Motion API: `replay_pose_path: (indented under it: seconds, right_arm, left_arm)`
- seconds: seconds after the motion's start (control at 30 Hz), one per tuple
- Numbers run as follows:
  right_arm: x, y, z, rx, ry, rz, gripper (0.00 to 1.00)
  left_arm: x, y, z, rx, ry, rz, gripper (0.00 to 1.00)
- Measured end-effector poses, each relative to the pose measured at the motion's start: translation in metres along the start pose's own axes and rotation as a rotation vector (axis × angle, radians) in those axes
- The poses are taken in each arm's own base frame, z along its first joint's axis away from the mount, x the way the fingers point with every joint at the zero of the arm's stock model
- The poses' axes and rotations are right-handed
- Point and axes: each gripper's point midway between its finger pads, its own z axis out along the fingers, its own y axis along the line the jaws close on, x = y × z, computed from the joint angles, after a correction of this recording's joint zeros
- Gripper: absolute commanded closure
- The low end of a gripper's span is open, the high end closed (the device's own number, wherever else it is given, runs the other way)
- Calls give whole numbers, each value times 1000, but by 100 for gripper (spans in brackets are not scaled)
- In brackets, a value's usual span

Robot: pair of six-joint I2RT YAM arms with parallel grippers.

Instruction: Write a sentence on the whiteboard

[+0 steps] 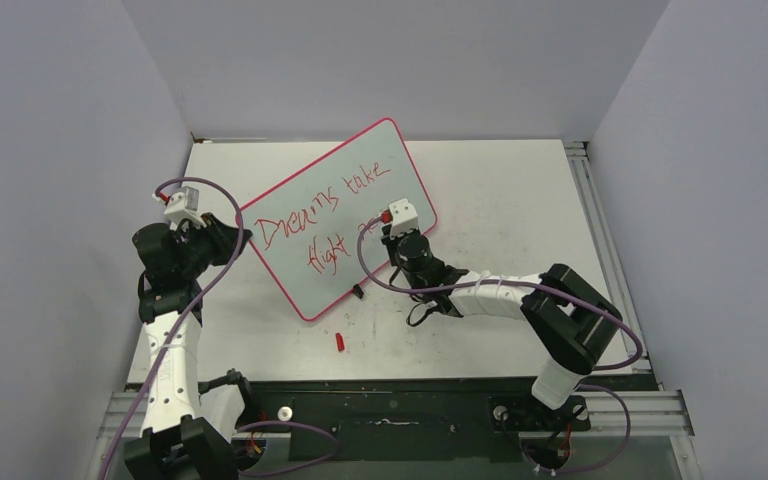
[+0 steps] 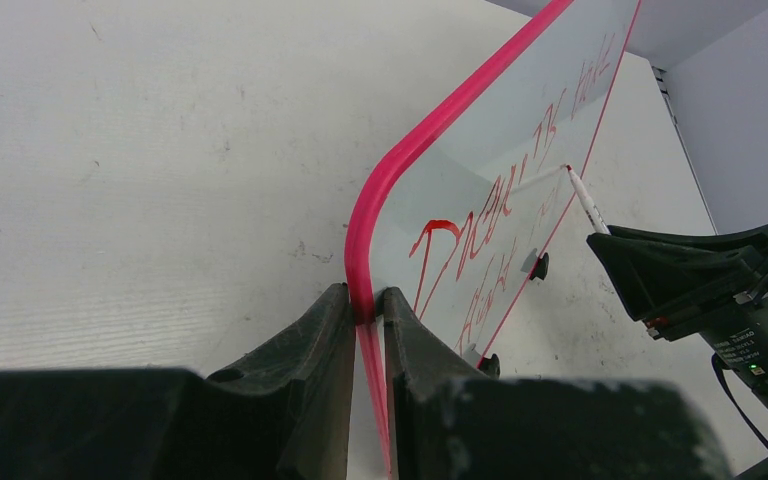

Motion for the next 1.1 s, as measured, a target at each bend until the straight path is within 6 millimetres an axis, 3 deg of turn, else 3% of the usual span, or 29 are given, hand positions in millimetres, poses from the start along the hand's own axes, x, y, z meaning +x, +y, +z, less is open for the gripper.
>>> replay_pose_path:
  seconds: [0.4,0.93,1.1]
  right_arm:
    - [2,-3,1,1,5,8,95]
    - [37,-6,-9,2,72,10,95]
    - [38,-7,-9,2,75,8,95]
  left_arm:
    - [0,0,0,0,0,0,87]
    - [0,0,0,0,0,0,87]
    - [0,0,0,0,0,0,87]
